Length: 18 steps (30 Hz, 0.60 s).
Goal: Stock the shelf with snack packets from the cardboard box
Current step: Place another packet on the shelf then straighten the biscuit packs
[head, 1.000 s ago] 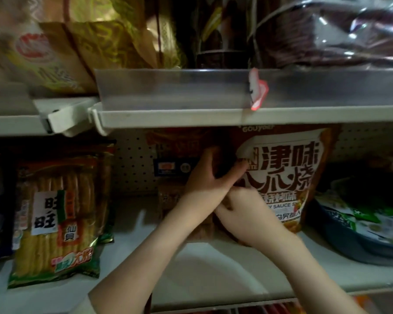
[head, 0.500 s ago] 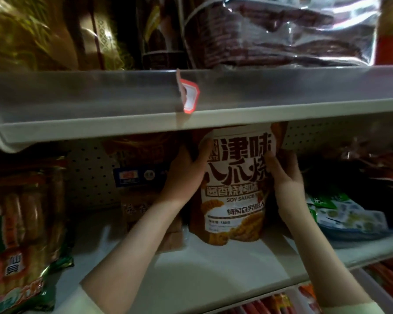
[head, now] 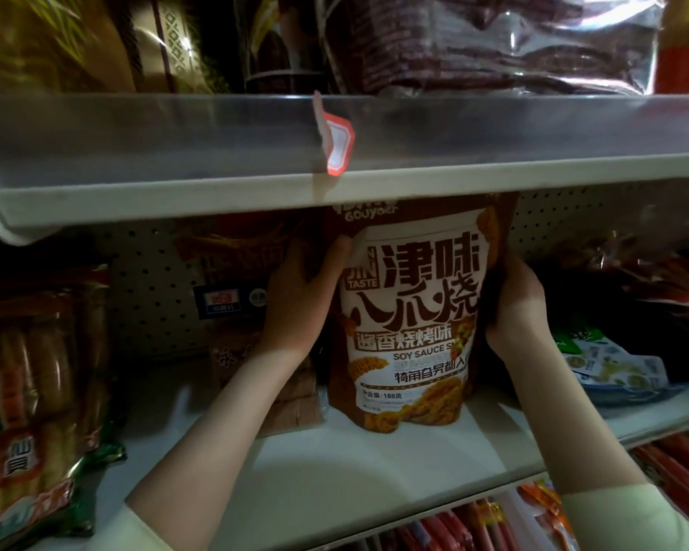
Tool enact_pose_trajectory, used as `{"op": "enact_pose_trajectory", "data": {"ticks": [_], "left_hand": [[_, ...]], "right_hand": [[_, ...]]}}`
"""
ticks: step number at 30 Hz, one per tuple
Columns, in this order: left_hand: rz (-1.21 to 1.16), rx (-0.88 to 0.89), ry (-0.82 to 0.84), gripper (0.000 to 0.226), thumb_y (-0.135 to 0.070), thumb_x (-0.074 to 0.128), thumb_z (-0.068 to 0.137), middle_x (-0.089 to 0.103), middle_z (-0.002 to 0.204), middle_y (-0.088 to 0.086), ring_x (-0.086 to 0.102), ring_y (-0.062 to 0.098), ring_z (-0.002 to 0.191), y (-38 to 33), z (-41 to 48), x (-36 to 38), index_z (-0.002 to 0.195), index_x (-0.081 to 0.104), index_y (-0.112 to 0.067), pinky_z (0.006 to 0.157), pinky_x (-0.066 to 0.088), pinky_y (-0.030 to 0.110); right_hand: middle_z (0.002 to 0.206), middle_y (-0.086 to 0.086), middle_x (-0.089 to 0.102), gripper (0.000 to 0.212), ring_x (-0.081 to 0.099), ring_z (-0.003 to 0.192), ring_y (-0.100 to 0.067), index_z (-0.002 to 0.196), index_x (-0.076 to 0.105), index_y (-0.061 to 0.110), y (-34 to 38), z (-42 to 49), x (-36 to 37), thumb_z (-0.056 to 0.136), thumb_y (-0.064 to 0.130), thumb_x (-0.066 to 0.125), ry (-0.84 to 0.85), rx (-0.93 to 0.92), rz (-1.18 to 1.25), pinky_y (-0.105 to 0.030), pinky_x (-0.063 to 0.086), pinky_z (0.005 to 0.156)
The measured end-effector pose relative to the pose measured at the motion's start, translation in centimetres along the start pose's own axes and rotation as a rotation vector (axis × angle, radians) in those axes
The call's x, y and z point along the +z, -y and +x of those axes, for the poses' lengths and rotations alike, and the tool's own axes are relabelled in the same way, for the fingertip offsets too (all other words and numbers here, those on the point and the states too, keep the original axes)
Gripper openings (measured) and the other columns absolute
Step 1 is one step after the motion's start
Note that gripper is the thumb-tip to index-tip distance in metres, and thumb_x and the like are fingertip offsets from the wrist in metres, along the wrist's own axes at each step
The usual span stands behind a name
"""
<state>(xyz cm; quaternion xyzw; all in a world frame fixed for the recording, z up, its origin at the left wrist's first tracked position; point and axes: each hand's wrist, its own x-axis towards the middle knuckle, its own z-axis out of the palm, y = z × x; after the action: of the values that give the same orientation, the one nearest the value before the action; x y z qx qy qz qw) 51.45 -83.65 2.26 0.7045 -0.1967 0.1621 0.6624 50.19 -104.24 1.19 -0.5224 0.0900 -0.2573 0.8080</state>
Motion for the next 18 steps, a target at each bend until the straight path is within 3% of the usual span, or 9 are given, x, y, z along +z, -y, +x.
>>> {"op": "enact_pose_trajectory", "data": {"ticks": [3, 4, 7, 11, 15, 18], "left_hand": [[-0.009, 0.028, 0.074, 0.024, -0.033, 0.055, 0.088, 0.05, 0.099, -0.031, 0.049, -0.031, 0.081, -0.3, -0.3, -0.2, 0.111, 0.048, -0.037, 0.067, 0.039, -0.005], [-0.039, 0.03, 0.109, 0.031, -0.036, 0.056, 0.085, 0.051, 0.101, -0.031, 0.05, -0.031, 0.083, -0.2, -0.3, -0.4, 0.115, 0.047, -0.035, 0.068, 0.039, -0.004], [-0.088, -0.002, 0.225, 0.043, -0.05, 0.058, 0.073, 0.062, 0.1, -0.033, 0.055, -0.021, 0.096, -0.1, -0.2, -1.2, 0.113, 0.047, -0.04, 0.074, 0.044, 0.002], [-0.083, -0.046, 0.192, 0.021, -0.026, 0.062, 0.085, 0.066, 0.106, -0.013, 0.063, 0.003, 0.103, 1.1, 0.2, -1.7, 0.106, 0.057, -0.031, 0.084, 0.05, 0.022], [0.082, 0.066, 0.121, 0.011, -0.019, 0.059, 0.091, 0.062, 0.089, 0.005, 0.06, -0.001, 0.081, 0.8, 0.2, -1.8, 0.097, 0.058, -0.01, 0.075, 0.049, 0.014], [0.099, 0.05, 0.113, 0.014, -0.025, 0.055, 0.093, 0.063, 0.092, 0.004, 0.059, -0.001, 0.081, 0.7, 0.1, -2.0, 0.099, 0.058, -0.013, 0.076, 0.048, 0.019]], "right_hand": [[0.114, -0.011, 0.067, 0.043, 0.064, 0.107, -0.026, 0.113, 0.063, 0.014, -0.5, 0.0, -0.1, 0.093, 0.05, 0.048, -0.012, -0.155, 0.061, -0.039, 0.052, 0.089], [0.112, -0.012, 0.066, 0.039, 0.064, 0.103, -0.024, 0.114, 0.061, 0.011, -0.7, -0.3, -0.1, 0.094, 0.043, 0.051, 0.01, -0.213, 0.059, -0.037, 0.053, 0.087], [0.084, -0.003, 0.066, 0.013, 0.065, 0.081, -0.019, 0.09, 0.06, 0.013, -0.8, -0.5, -0.1, 0.097, 0.021, 0.052, 0.074, -0.315, 0.048, -0.035, 0.053, 0.075], [0.075, 0.0, 0.064, 0.017, 0.063, 0.074, -0.016, 0.08, 0.057, 0.015, -0.2, -0.2, 0.1, 0.096, 0.017, 0.052, 0.036, -0.288, 0.041, -0.036, 0.052, 0.073], [0.075, 0.002, 0.066, 0.017, 0.065, 0.077, -0.017, 0.079, 0.059, 0.016, 0.3, -0.3, 0.2, 0.095, 0.017, 0.053, 0.02, -0.255, 0.027, -0.042, 0.052, 0.08], [0.094, -0.003, 0.071, 0.017, 0.067, 0.093, -0.023, 0.095, 0.065, 0.014, 0.8, 0.4, 0.0, 0.096, 0.025, 0.052, 0.043, -0.092, 0.082, -0.047, 0.051, 0.09]]}}
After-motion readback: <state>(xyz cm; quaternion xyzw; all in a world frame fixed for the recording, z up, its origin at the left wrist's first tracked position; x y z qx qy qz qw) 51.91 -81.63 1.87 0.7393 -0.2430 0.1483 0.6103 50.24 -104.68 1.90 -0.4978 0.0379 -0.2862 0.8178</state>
